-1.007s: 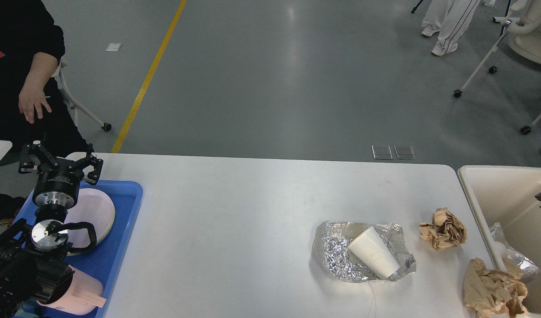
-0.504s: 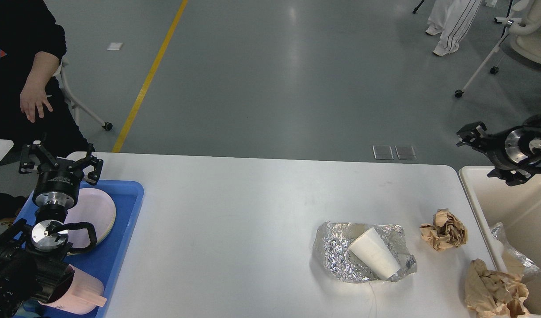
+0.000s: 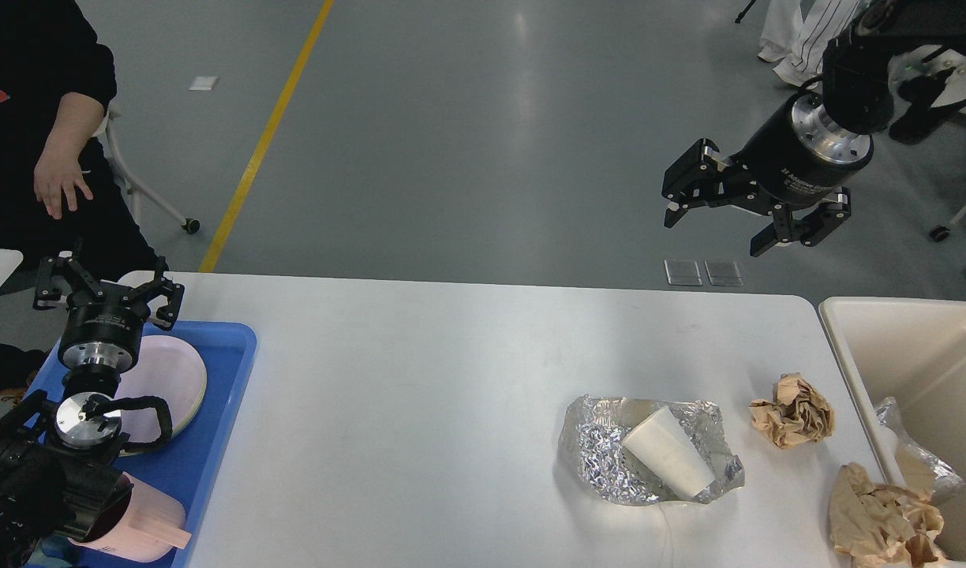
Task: Tidy desktop
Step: 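Bring the right gripper back over the brown paper scraps, then lower the right gripper onto the brown paper scrap and grasp it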
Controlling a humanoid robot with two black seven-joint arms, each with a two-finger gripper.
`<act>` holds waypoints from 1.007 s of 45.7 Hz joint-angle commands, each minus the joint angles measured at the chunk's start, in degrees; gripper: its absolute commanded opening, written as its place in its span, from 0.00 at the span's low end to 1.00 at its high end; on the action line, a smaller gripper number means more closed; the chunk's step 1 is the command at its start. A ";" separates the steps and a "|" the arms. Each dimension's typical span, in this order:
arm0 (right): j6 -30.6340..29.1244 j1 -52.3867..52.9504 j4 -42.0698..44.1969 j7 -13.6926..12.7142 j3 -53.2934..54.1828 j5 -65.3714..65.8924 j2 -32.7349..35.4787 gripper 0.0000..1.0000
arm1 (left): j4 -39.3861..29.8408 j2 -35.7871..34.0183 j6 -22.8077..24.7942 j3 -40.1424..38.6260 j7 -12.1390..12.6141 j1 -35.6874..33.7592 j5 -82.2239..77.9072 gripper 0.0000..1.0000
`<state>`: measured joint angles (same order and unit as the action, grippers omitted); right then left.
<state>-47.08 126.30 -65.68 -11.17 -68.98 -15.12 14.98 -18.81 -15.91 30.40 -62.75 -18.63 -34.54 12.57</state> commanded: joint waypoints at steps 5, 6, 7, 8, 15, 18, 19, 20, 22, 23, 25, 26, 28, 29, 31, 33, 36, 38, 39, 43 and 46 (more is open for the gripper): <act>-0.03 5.88 -1.21 0.01 -0.02 0.09 -0.75 1.00 | 0.00 0.00 0.01 0.00 0.00 0.00 0.00 0.96; 0.15 5.62 -1.12 0.01 -0.02 0.17 -0.57 1.00 | 0.00 0.00 0.01 0.00 0.00 -0.09 0.00 0.96; 0.41 5.45 -0.95 -0.08 -0.19 0.26 -0.48 1.00 | 0.00 0.00 0.01 0.00 0.00 0.00 0.00 0.96; 0.76 5.01 -0.86 0.01 -0.37 0.35 -0.39 1.00 | 0.00 0.00 0.01 0.00 0.00 -0.09 0.00 0.96; 4.98 -5.00 -0.59 -0.08 -2.65 0.96 4.00 1.00 | 0.00 0.00 0.01 0.00 0.00 0.00 0.00 0.96; 7.35 -9.13 -0.07 -0.08 -3.27 1.84 5.58 1.00 | 0.00 0.00 0.01 0.00 0.00 0.00 0.00 0.96; 8.23 -10.89 0.37 -0.08 -3.36 2.11 6.19 1.00 | 0.00 0.00 0.01 0.00 0.00 0.00 0.00 0.96; 9.02 -12.56 0.98 -0.08 -3.45 2.46 6.81 1.00 | 0.00 0.00 0.01 0.00 0.00 -0.09 0.00 0.96; 10.60 -16.25 2.12 -0.08 -3.45 3.07 7.78 1.00 | 0.00 0.09 0.01 0.00 0.00 0.00 0.00 0.96; 11.48 -18.27 2.83 -0.08 -3.45 3.25 8.22 1.00 | 0.00 0.00 0.01 0.00 0.00 -0.09 0.00 0.96; 13.67 -22.22 4.67 -0.08 -3.27 3.34 8.83 1.00 | 0.00 0.00 0.01 0.00 0.00 0.00 0.00 0.96; 14.99 -24.24 5.72 -0.08 -3.01 3.16 9.19 1.00 | 0.00 0.00 0.01 0.00 0.00 0.00 0.00 0.96; 17.98 -28.02 7.66 -0.08 -2.74 2.73 9.63 1.00 | 0.00 0.00 0.01 0.00 0.00 0.00 0.00 0.96; 19.65 -29.87 8.45 -0.08 -2.48 2.64 9.72 1.00 | 0.00 0.00 0.01 0.00 0.00 0.00 0.00 0.96; 23.25 -33.39 9.60 -0.08 -2.13 2.29 9.72 1.00 | 0.00 0.00 0.01 0.00 0.00 0.00 0.00 0.96; 26.50 -36.20 10.21 -0.08 -1.60 2.28 9.72 1.00 | 0.00 0.00 0.01 0.00 0.00 0.00 0.00 0.96; 30.03 -39.72 10.65 -0.08 -0.90 2.28 9.72 1.00 | 0.00 0.00 0.01 0.00 0.00 0.00 0.00 0.96; 31.61 -41.57 10.74 -0.08 -0.29 2.28 9.72 1.00 | 0.00 0.00 0.01 0.00 0.00 0.00 0.00 0.96; 32.05 -42.45 10.92 -0.08 0.07 2.28 9.72 1.00 | 0.00 0.00 0.01 0.00 0.00 0.00 0.00 0.96; 32.41 -45.79 13.20 -0.08 1.65 2.28 9.72 1.00 | 0.00 0.00 0.01 0.00 0.00 0.00 0.00 0.96; 32.41 -47.90 15.22 -0.08 2.88 2.20 9.45 1.00 | 0.00 0.00 0.01 0.00 0.00 0.00 0.00 0.96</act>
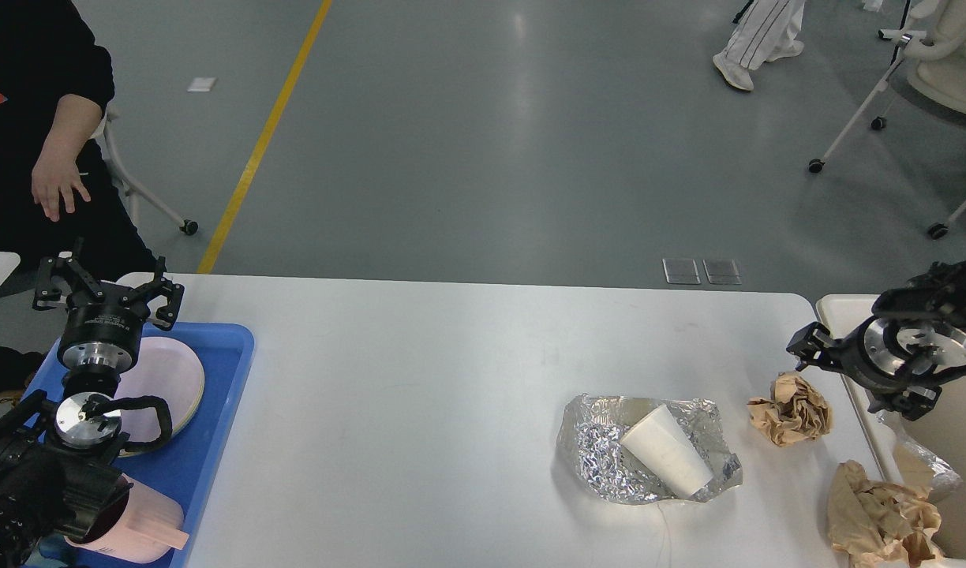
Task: Tidy desktop
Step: 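Lower the right gripper onto the brown paper scrap and grasp it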
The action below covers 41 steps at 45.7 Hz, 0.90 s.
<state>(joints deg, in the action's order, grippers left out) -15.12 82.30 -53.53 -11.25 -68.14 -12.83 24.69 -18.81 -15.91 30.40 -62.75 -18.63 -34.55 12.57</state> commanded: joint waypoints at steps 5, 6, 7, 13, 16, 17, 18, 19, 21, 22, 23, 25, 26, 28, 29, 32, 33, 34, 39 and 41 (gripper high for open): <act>0.79 -5.83 4.22 0.00 5.38 -0.18 -0.17 1.00 | 0.00 0.00 0.01 0.00 0.00 0.01 0.00 0.96; 0.88 -6.18 4.31 0.00 6.08 -0.18 -0.17 1.00 | 0.00 0.00 0.01 0.00 0.00 0.01 0.00 0.96; 0.97 -6.62 4.57 0.00 6.79 -0.18 -0.08 1.00 | 0.00 0.00 0.01 0.00 0.00 0.01 0.00 0.96; 1.59 -10.14 8.00 0.00 9.34 -0.09 -0.34 1.00 | 0.09 0.00 0.01 0.00 0.00 0.01 0.00 0.96; 1.59 -11.63 9.76 0.00 9.43 -0.09 -0.69 1.00 | 0.00 0.00 0.01 0.00 0.00 0.00 0.00 0.96; 1.59 -12.07 10.28 0.00 9.52 -0.09 -0.78 1.00 | 0.00 0.00 0.01 0.00 0.00 0.01 0.00 0.96; 1.59 -12.51 10.81 0.00 9.52 -0.09 -0.96 1.00 | 0.00 0.00 0.01 0.00 0.00 0.01 0.00 0.96; 1.59 -12.86 11.16 0.00 9.52 -0.09 -1.22 1.00 | 0.00 0.00 0.01 0.00 0.00 -0.08 0.00 0.96; 1.67 -13.65 11.87 0.00 9.61 -0.09 -1.75 1.00 | 0.00 0.00 0.01 0.00 0.00 0.01 0.00 0.96; 1.67 -14.18 12.22 0.00 9.61 -0.09 -2.01 1.00 | 0.00 0.00 0.01 0.00 0.00 0.01 0.00 0.96; 1.76 -14.62 12.74 0.00 9.61 -0.09 -2.28 1.00 | 0.00 0.00 0.01 0.00 0.00 0.01 0.00 0.96; 1.76 -15.67 13.89 0.00 9.69 -0.09 -2.72 1.00 | 0.00 0.00 0.01 0.00 0.00 0.01 0.00 0.96; 1.85 -16.11 14.41 0.00 9.78 -0.09 -2.98 1.00 | 0.00 0.00 0.01 0.00 0.00 0.01 0.00 0.96; 1.85 -16.99 15.47 0.00 10.04 -0.09 -3.68 1.00 | 0.00 0.00 0.01 0.00 0.00 0.01 0.00 0.96; 1.85 -17.26 15.82 0.00 10.22 -0.09 -3.95 1.00 | 0.00 0.00 0.01 0.00 0.00 0.01 0.00 0.96; 2.02 -18.93 17.14 0.00 11.19 -0.09 -4.48 1.00 | 0.00 0.01 0.01 0.00 0.00 0.01 0.00 0.96; 2.11 -19.19 17.49 0.00 11.36 -0.09 -4.56 1.00 | 0.00 0.00 0.01 0.00 0.00 0.01 0.00 0.96; 2.46 -19.45 17.76 0.00 11.54 -0.09 -4.82 1.00 | 0.00 0.09 0.01 0.00 0.00 0.01 0.00 0.96; 5.97 -20.42 17.94 0.00 12.07 -0.09 -5.53 1.00 | 0.00 0.00 0.01 0.00 0.00 -0.08 0.00 0.96; 7.38 -20.69 17.94 0.00 12.07 -0.18 -5.53 0.99 | 0.00 0.00 0.01 0.00 0.00 0.01 0.00 0.96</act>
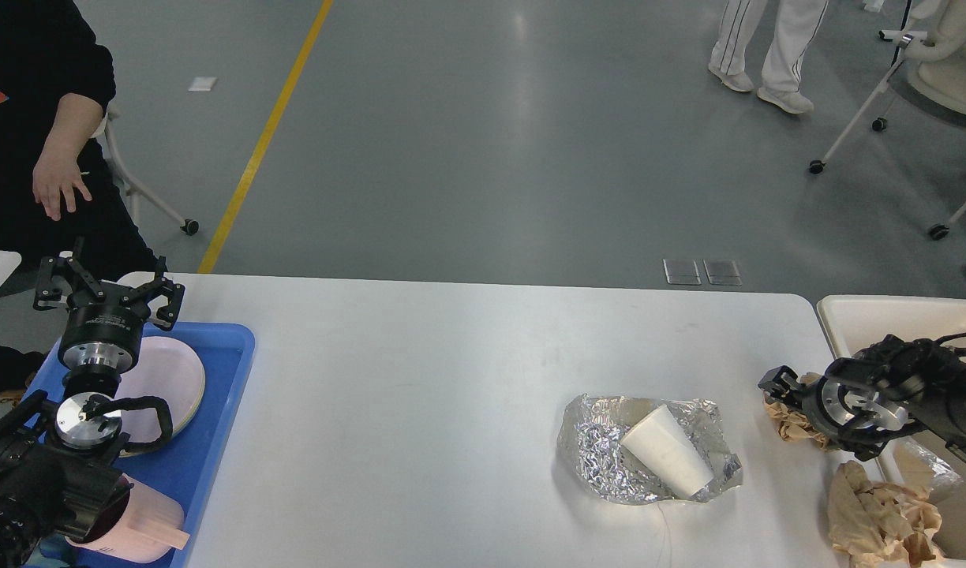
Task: Tidy desktop
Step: 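Lower the right gripper onto the brown paper scrap and grasp it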
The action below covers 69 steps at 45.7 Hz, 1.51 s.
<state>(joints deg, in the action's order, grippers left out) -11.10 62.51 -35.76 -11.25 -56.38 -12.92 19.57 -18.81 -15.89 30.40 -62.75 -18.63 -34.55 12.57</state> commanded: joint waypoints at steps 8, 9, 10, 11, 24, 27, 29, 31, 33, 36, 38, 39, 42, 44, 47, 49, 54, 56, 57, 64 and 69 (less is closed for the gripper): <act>7.84 -1.25 0.07 0.00 0.30 0.00 -0.50 0.92 | 0.00 -0.02 0.01 0.00 0.00 0.01 0.00 0.96; 8.37 -1.25 -0.10 0.00 0.30 0.00 -0.50 0.91 | 0.00 -0.02 0.01 0.00 0.00 0.01 0.00 0.96; 8.81 -1.17 -0.19 0.00 0.30 0.00 -0.59 0.90 | 0.00 -0.02 0.01 0.00 0.00 0.01 0.00 0.96; 9.34 -1.25 -0.19 -0.09 0.30 0.00 -0.59 0.89 | 0.00 -0.02 0.01 0.00 0.00 -0.08 0.00 0.96; 14.35 -2.04 -0.72 -0.09 0.30 0.09 -2.08 0.61 | 0.00 -0.02 -0.08 0.00 0.00 0.01 0.00 0.96; 15.05 -2.31 -0.81 -0.09 0.30 0.00 -2.17 0.56 | 0.00 -0.02 0.01 0.00 0.00 0.01 0.00 0.96; 15.06 -2.31 -0.98 -0.09 0.30 0.00 -2.26 0.49 | 0.00 -0.02 0.01 0.00 0.00 0.01 0.00 0.96; 15.06 -2.40 -1.07 -0.09 0.30 0.08 -2.43 0.38 | 0.00 -0.02 0.01 0.00 0.00 0.01 0.00 0.96; 14.97 -2.40 -1.51 -0.18 0.30 0.09 -2.52 0.26 | 0.00 -0.02 0.01 0.00 0.00 0.01 0.00 0.96; 14.27 -2.13 -2.56 -0.18 0.30 0.00 -2.52 0.00 | 0.00 -0.02 -0.08 0.00 0.00 0.01 0.00 0.96; 14.09 -2.05 -3.70 -0.18 0.39 0.00 -2.17 0.00 | 0.00 -0.02 0.01 0.00 0.00 0.01 0.00 0.96; 14.09 -2.05 -3.97 -0.18 0.39 0.00 -2.17 0.00 | 0.00 -0.02 0.01 0.00 0.00 0.01 0.00 0.96; 14.09 -1.69 -4.23 -0.18 0.39 0.00 -2.00 0.00 | 0.00 0.06 0.01 0.00 0.00 0.01 0.00 0.96; 14.09 -1.43 -4.23 -0.18 0.30 0.08 -1.91 0.00 | 0.00 -0.02 0.01 0.00 0.00 0.01 0.00 0.96; 14.09 -1.08 -4.50 -0.27 0.30 0.08 -1.21 0.00 | 0.00 -0.02 0.01 0.00 0.00 0.01 0.00 0.96; 14.09 -0.29 -5.02 -0.18 0.30 0.09 -0.50 0.00 | 0.00 0.07 0.01 0.00 0.00 0.01 0.00 0.96; 14.09 2.26 -6.78 -0.18 0.30 0.17 1.60 0.00 | 0.00 -0.02 0.01 0.00 0.00 0.01 0.00 0.96; 14.09 3.31 -7.92 -0.18 0.30 0.35 2.31 0.00 | 0.00 -0.02 0.01 0.00 0.00 0.01 0.00 0.96; 14.09 3.93 -8.45 -0.18 0.30 0.35 2.75 0.00 | 0.00 -0.02 0.01 0.00 0.00 0.01 0.00 0.96; 14.00 11.47 -17.23 -0.18 -0.40 0.79 7.40 0.00 | 0.00 -0.02 0.01 0.00 0.00 0.01 0.00 0.96; 13.83 20.26 -26.45 -0.18 -0.75 1.23 12.41 0.00 | 0.00 -0.02 0.01 0.00 0.00 0.01 0.00 0.96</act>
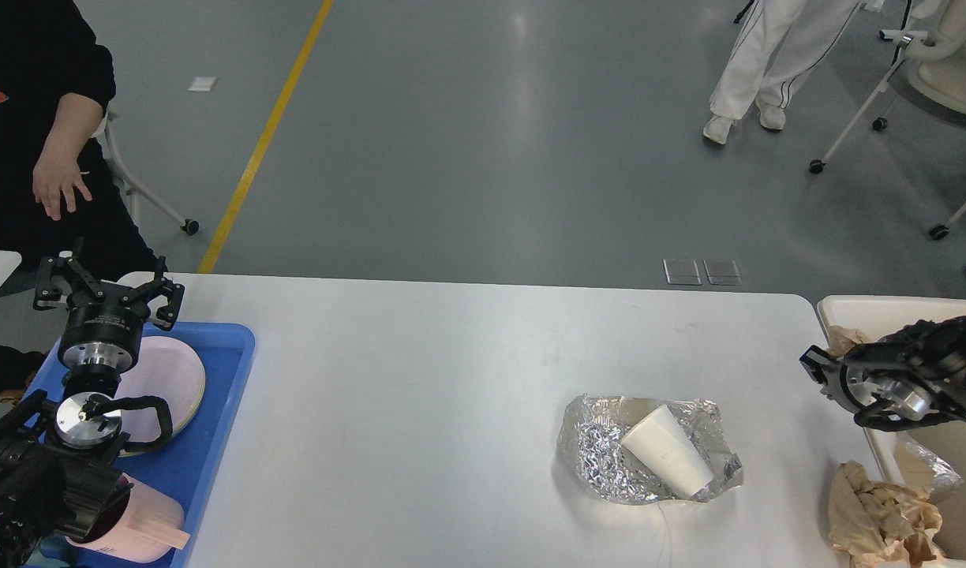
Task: Tidy desktop
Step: 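Lift the paper scrap and release it into the white bin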
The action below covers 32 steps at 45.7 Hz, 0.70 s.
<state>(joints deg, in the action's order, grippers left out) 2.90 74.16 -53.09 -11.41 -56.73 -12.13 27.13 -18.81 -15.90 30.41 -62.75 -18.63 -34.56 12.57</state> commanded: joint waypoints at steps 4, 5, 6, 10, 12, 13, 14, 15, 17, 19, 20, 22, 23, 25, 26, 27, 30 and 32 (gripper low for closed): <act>-2.89 17.05 -15.80 -0.01 -0.58 1.49 7.84 0.00 | 0.00 -0.01 0.00 0.00 0.00 0.02 0.00 0.96; -3.94 19.07 -16.95 -0.10 -0.58 1.93 8.46 0.00 | 0.00 -0.01 0.00 0.00 0.00 -0.07 0.00 0.96; -5.17 21.09 -18.00 -0.10 -0.58 2.37 8.99 0.00 | 0.00 -0.01 0.00 0.00 0.00 0.02 0.00 0.96; -11.06 28.57 -20.91 -0.10 -0.58 2.90 10.22 0.00 | 0.00 -0.01 0.00 0.00 0.00 -0.07 0.00 0.96; -14.48 31.99 -21.53 -0.10 -0.58 2.90 10.49 0.00 | 0.00 -0.01 0.00 0.00 0.00 0.02 0.00 0.96; -16.33 33.49 -21.61 -0.10 -0.58 2.90 10.49 0.00 | 0.00 -0.01 0.00 0.00 0.00 0.02 0.00 0.96; -18.26 35.07 -21.62 -0.19 -0.58 2.90 10.49 0.00 | 0.00 -0.01 0.00 0.00 0.00 0.02 0.00 0.96; -20.20 36.48 -21.62 -0.10 -0.58 2.90 10.49 0.00 | 0.00 -0.01 0.00 0.00 0.00 0.02 0.00 0.96; -23.71 39.03 -21.53 -0.10 -0.49 2.90 10.40 0.00 | 0.00 -0.01 0.00 0.00 0.00 0.02 0.00 0.96; -26.88 41.49 -21.53 -0.10 -0.40 2.90 10.22 0.00 | 0.00 -0.01 0.00 0.00 0.00 0.02 0.00 0.96; -28.20 42.63 -21.53 -0.10 -0.40 2.81 10.14 0.00 | 0.00 -0.01 0.00 0.00 0.00 0.02 0.00 0.96; -30.75 44.83 -21.53 -0.10 -0.23 2.64 9.87 0.00 | 0.00 -0.01 0.00 0.00 0.00 0.02 0.00 0.96; -31.63 45.71 -21.53 -0.10 -0.14 2.55 9.78 0.00 | 0.00 -0.01 0.00 0.00 0.00 0.02 0.00 0.96; -32.86 47.38 -21.53 -0.10 0.04 2.46 9.52 0.00 | 0.00 -0.01 0.00 0.00 0.00 0.02 0.00 0.96; -33.22 48.00 -21.44 -0.10 0.13 2.46 9.43 0.00 | 0.00 -0.01 0.00 0.00 0.00 0.02 0.00 0.96; -33.48 48.62 -21.44 -0.10 0.21 2.37 9.43 0.00 | 0.09 -0.01 0.00 0.00 0.00 0.02 0.00 0.96; -34.19 50.99 -21.44 -0.10 0.21 2.37 9.43 0.00 | 0.00 -0.01 0.00 0.00 0.00 -0.07 0.00 0.96; -34.28 51.52 -21.35 -0.10 0.21 2.37 9.52 0.00 | 0.00 -0.01 0.00 0.00 0.00 0.02 0.00 0.96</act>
<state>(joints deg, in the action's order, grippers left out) -30.54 123.23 -74.62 -11.53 -56.56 -9.71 36.60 -18.81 -15.90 30.41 -62.75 -18.63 -34.56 12.57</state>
